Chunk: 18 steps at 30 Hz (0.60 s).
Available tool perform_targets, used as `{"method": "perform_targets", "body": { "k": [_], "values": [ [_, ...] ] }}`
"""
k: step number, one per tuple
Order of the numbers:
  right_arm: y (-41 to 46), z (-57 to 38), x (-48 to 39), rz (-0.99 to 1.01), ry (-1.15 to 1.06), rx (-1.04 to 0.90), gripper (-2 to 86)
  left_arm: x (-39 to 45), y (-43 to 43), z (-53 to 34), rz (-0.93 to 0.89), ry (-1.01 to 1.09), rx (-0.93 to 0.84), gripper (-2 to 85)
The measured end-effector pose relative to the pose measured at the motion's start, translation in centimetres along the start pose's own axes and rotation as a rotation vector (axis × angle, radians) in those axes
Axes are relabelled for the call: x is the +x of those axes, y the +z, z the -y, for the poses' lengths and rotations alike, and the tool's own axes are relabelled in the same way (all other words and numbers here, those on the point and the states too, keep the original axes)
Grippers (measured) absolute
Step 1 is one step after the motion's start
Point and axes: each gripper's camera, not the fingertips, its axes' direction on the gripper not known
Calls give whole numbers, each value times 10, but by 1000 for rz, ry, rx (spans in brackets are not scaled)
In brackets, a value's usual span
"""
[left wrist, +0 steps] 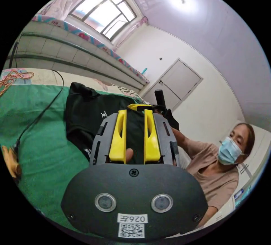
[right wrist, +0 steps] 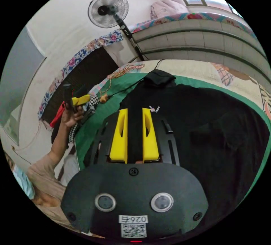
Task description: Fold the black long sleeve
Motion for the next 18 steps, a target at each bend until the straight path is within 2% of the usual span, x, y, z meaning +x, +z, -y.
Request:
{"method": "perform_targets", "body": {
  "k": [4,8,13,14,16,18],
  "values": [
    [24,43,62,210,272,93,74,-45,70,70,165,-118,-216,228],
    [35,61,90,165,384,107,114,-57,102,106,261,-165,-289,242],
    [51,71,97,225,391,65,109,-68,125,131,372,-275,-369,149],
    [55,74,96,250,375,41,67,-68,125,132,396,-272,-372,134],
    [55,76,95,213,377,18,20,-62,120,137,456,-237,-358,33],
    [46,78,91,196,368,52,1,-57,111,144,376,-226,-295,7]
  ]
}}
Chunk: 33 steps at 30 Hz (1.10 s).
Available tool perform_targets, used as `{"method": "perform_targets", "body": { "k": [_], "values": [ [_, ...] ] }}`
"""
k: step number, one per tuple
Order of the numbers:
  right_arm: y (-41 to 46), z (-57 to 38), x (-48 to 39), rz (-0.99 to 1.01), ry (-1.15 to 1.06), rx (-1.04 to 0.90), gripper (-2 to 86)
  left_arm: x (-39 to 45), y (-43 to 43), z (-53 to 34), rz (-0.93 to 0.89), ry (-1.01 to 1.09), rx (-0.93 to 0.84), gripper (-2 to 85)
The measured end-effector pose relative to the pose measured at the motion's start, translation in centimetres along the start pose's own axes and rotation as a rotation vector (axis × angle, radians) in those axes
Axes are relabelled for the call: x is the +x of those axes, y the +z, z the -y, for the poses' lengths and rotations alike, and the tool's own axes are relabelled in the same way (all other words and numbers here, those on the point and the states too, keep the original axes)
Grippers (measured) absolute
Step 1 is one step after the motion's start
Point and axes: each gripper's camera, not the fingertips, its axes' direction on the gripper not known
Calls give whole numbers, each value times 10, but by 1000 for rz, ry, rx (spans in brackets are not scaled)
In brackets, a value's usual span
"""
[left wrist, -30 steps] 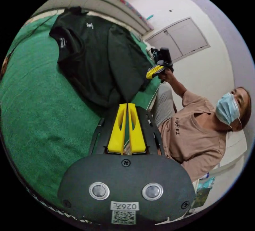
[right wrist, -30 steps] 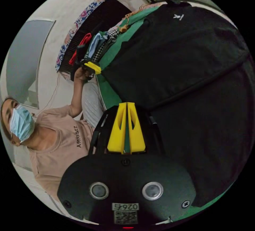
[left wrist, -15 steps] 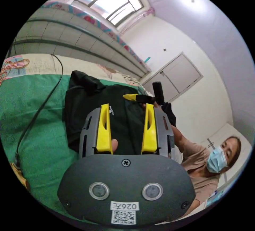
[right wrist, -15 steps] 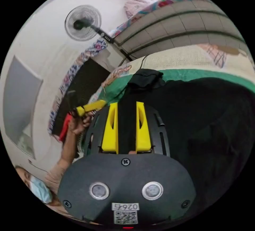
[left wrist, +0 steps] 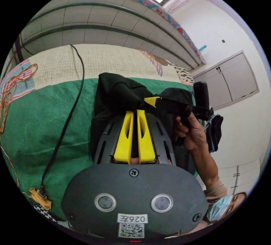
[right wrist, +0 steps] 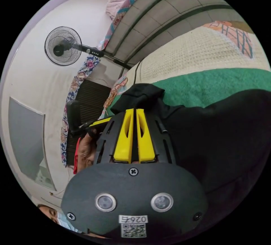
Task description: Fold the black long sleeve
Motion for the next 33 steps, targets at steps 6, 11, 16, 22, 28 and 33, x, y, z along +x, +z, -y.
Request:
{"method": "perform_targets", "body": {
  "k": [6,11,16,22,28,33],
  "values": [
    [-74,-7,-64,44,-174,202,-9,68,-59,7,-100,226,196,-1],
    [-111,-38,-108,-88,-313,180,-9,116,-92,-4,48,292,249,85],
    [-122,-68,-100,1,-291,196,-9,101,-53,-35,103,274,122,157],
    [-175,-114,-111,263,-348,368,-9,66,-3,-91,47,192,48,119],
    [-257,-237,-164,382,-627,381,-9,76,-4,-135,139,265,137,227],
    [-259,-375,-151,12,-613,123,-7,88,-9,-154,192,288,190,256]
  ]
}}
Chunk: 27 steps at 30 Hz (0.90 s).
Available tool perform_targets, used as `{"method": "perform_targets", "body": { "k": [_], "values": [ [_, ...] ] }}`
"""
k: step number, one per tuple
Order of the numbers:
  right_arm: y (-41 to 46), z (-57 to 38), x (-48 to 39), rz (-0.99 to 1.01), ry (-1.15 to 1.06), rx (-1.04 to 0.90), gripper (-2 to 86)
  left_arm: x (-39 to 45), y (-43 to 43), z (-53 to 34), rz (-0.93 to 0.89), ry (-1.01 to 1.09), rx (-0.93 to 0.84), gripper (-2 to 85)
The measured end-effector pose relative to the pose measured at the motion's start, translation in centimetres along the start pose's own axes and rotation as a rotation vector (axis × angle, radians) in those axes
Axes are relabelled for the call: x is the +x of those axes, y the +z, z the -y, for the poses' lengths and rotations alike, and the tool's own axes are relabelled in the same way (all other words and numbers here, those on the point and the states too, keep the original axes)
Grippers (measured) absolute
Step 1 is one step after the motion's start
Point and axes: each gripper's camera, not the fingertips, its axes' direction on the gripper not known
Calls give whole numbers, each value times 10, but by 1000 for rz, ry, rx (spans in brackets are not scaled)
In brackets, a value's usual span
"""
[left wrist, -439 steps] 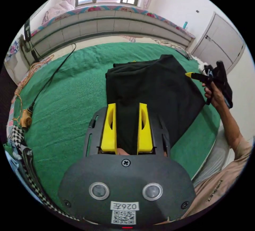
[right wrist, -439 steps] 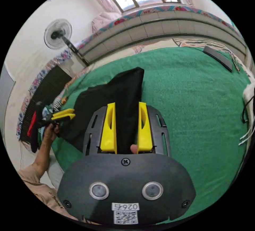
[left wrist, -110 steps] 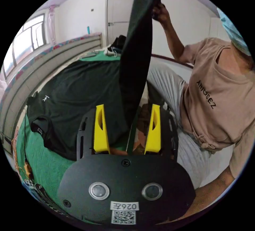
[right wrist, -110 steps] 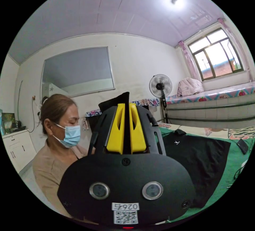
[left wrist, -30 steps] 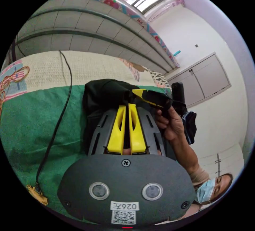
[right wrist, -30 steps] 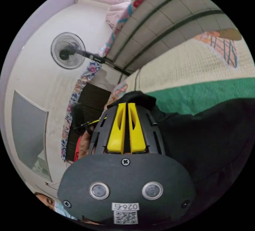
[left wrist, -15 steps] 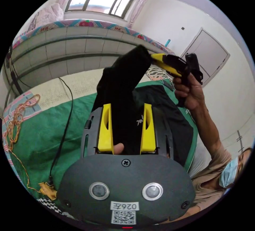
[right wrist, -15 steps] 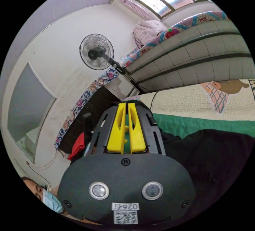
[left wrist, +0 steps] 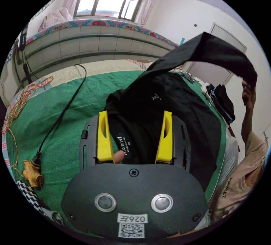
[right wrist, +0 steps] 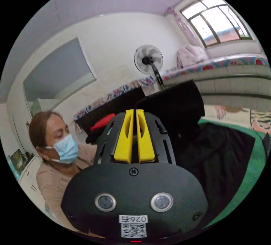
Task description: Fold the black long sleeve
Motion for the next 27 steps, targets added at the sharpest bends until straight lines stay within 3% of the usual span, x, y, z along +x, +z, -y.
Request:
{"method": "perform_targets", "body": {
  "k": [2,5,8,11,18,20,22,23,24,27],
  "values": [
    [19,-61,-2,-196,155,-310,3,-11,-3,-3,-56,-47,35,261],
    [19,-98,-12,-363,223,-302,21,-29,-5,-6,-134,-105,88,267],
    [39,-91,-12,-285,203,-255,28,-24,7,6,-60,-16,-6,295],
    [96,-72,-1,-239,138,-356,39,-13,28,24,25,82,-134,318],
    [251,-24,21,-313,-76,-460,96,2,68,57,122,243,-279,319],
    [310,-10,33,-473,-169,-502,112,7,79,63,149,281,-317,281],
    [353,-3,54,-552,-152,-611,79,7,95,68,228,303,-426,71],
    [372,4,69,-529,-88,-668,19,5,94,69,262,300,-431,57],
    [375,9,74,-510,-55,-646,13,-2,87,71,285,273,-422,28],
    [362,37,71,-430,-7,-422,-1,-48,48,68,299,70,-304,3]
  ]
}}
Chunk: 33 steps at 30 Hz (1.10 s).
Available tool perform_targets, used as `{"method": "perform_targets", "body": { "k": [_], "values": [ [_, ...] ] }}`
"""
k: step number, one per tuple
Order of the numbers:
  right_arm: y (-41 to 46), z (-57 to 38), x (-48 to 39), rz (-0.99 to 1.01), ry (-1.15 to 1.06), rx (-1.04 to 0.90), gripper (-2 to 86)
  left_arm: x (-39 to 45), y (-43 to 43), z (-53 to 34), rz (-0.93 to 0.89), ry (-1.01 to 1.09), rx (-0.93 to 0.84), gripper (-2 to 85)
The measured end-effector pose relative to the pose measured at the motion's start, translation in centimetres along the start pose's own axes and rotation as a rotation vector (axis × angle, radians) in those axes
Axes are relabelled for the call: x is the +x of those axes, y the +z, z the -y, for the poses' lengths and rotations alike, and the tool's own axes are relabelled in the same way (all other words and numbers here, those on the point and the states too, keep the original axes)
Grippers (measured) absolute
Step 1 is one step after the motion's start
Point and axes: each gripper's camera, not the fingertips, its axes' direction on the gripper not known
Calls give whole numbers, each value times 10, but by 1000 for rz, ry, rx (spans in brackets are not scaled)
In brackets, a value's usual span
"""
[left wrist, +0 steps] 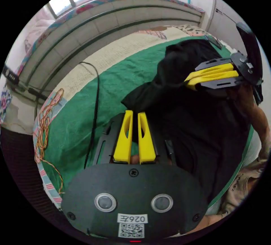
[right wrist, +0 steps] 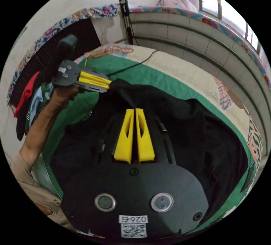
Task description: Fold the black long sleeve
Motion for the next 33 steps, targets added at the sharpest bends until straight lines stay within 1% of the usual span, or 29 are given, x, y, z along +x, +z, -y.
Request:
{"method": "perform_targets", "body": {
  "k": [1,2,3,4,5,7,9,11,13,14,16,17,19,20,21,22,23,24,25,26,27,28,29,30,31,32,33],
  "values": [
    [-11,3,3,23,15,36,1,-26,-6,-12,56,-118,11,-4],
    [-23,2,7,32,28,61,7,-37,-7,-19,70,-150,8,-5],
    [-29,-1,10,37,35,65,12,-56,-8,-32,58,-206,-19,-7],
    [-43,-11,16,59,49,68,23,-71,-10,-46,8,-243,-25,-8],
    [-57,-27,19,90,49,73,33,-76,-12,-54,-29,-252,-4,-8],
    [-78,-60,20,89,53,53,37,-80,-24,-82,-244,-229,136,-8],
    [-95,-100,16,29,75,32,42,-71,-28,-96,-369,-194,207,-5],
    [-110,-153,14,-76,145,-45,51,-52,-30,-104,-457,-150,232,3],
    [-115,-190,14,-119,215,-108,62,-22,-31,-111,-617,-97,254,60],
    [-117,-212,15,-130,266,-140,70,-14,-31,-113,-668,-86,256,71],
    [-116,-239,16,-112,344,-165,94,17,-27,-123,-836,-63,239,110],
    [-114,-252,18,-76,391,-170,110,25,-25,-126,-859,-57,235,118],
    [-106,-262,21,7,446,-162,120,50,-14,-137,-862,-49,160,130],
    [-96,-262,21,92,444,-189,95,55,-11,-140,-843,-43,129,132],
    [-91,-260,20,136,430,-210,68,63,-2,-146,-790,-32,44,131],
    [-82,-253,16,222,370,-247,29,67,8,-152,-739,-12,-48,126],
    [-82,-243,9,219,331,-248,5,66,9,-157,-723,-14,-44,114],
    [-88,-237,3,192,295,-236,2,56,7,-167,-719,-76,-21,89],
    [-105,-224,-14,76,211,-183,-5,46,5,-174,-753,-105,-26,92],
    [-126,-213,-40,-119,114,-119,-7,41,4,-178,-760,-113,-28,93],
    [-134,-210,-55,-236,55,-94,-8,31,0,-186,-739,-145,-14,96],
    [-142,-206,-92,-482,-92,-64,-10,22,-5,-195,-714,-176,14,98],
    [-136,-208,-129,-660,-250,-73,-11,17,-7,-199,-706,-190,26,98],
    [-128,-211,-144,-713,-323,-101,-12,6,-9,-207,-700,-225,49,99],
    [-108,-220,-170,-759,-455,-188,-12,-5,-10,-211,-724,-257,76,99],
    [-88,-231,-188,-760,-555,-282,-11,-11,-10,-213,-743,-271,88,99],
    [-80,-237,-193,-757,-586,-321,-9,-20,-10,-215,-775,-292,111,100]
  ]
}}
